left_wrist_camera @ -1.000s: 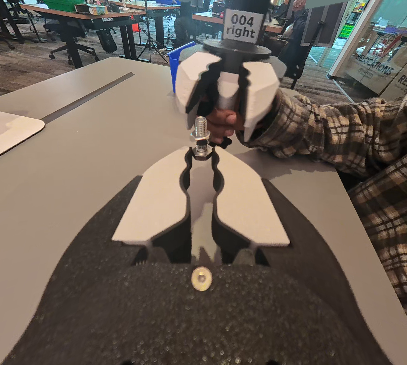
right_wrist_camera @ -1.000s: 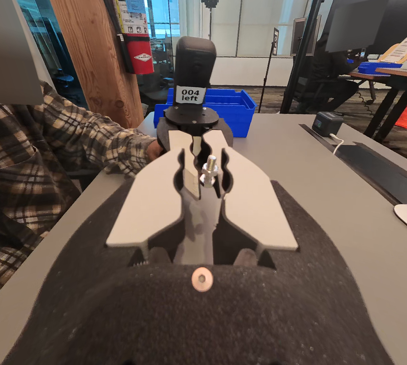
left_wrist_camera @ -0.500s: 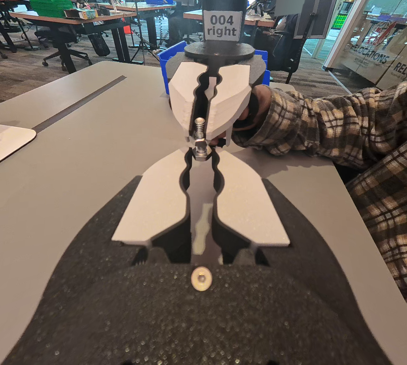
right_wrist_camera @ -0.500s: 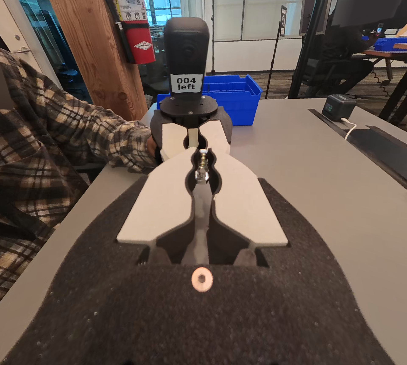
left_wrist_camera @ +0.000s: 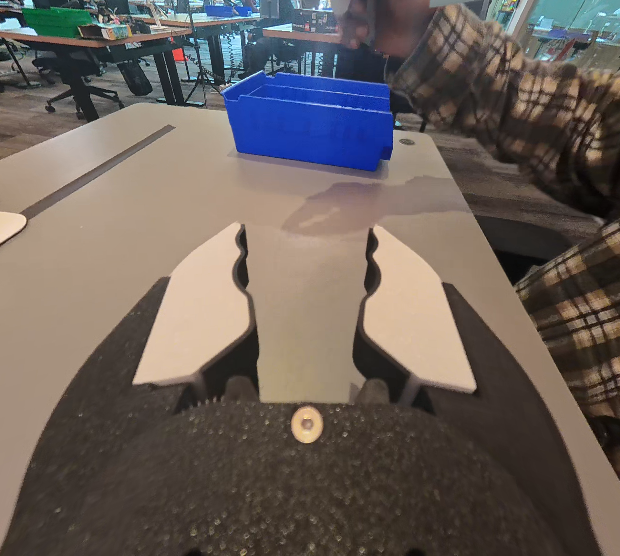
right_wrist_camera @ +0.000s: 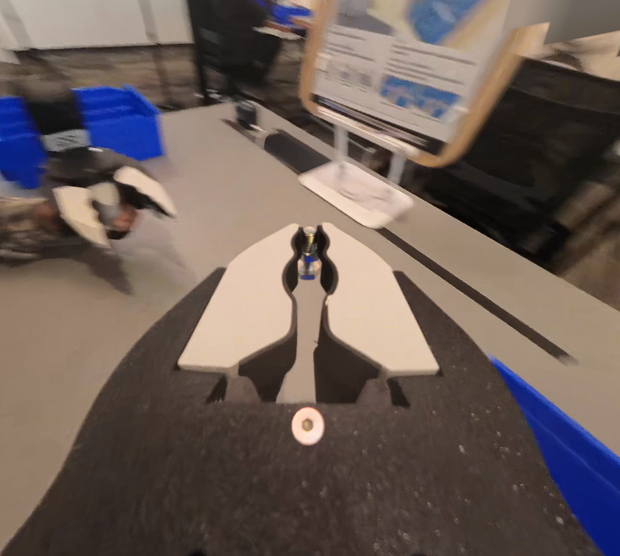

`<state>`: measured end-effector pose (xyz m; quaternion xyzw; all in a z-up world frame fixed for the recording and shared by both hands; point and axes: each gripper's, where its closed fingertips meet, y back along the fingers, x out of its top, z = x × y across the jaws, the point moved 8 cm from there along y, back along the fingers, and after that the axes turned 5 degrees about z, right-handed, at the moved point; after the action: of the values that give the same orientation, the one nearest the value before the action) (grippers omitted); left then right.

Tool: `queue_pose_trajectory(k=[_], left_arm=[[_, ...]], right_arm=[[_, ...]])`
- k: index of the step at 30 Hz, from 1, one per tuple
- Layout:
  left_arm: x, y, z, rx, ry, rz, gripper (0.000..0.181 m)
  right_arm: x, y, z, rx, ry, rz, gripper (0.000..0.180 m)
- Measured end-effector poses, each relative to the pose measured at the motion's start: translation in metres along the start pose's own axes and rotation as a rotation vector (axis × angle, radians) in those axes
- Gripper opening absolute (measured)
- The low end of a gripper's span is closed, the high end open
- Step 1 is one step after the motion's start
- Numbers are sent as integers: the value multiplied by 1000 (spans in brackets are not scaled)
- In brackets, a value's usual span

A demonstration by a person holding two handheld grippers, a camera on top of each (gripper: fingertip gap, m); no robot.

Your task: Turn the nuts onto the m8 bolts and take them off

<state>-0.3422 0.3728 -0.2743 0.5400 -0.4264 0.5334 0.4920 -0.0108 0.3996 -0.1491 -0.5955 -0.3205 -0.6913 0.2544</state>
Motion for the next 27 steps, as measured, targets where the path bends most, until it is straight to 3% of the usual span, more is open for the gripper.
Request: queue_pose_trajectory(k=[4, 9, 15, 27], left_arm=[[1, -4, 5, 8, -41, -4, 70], [-4, -8, 9, 28, -68, -33, 68], [-9, -8, 10, 50, -99, -65, 64], [-14, -7, 9, 53, -119, -106, 61]], right_arm=[[-29, 75, 66, -277, -124, -68, 7], [-79, 117, 108, -424, -287, -113, 7], [-118, 117, 132, -482, -365, -208, 7], [-158, 89, 158, -508, -457, -301, 7]])
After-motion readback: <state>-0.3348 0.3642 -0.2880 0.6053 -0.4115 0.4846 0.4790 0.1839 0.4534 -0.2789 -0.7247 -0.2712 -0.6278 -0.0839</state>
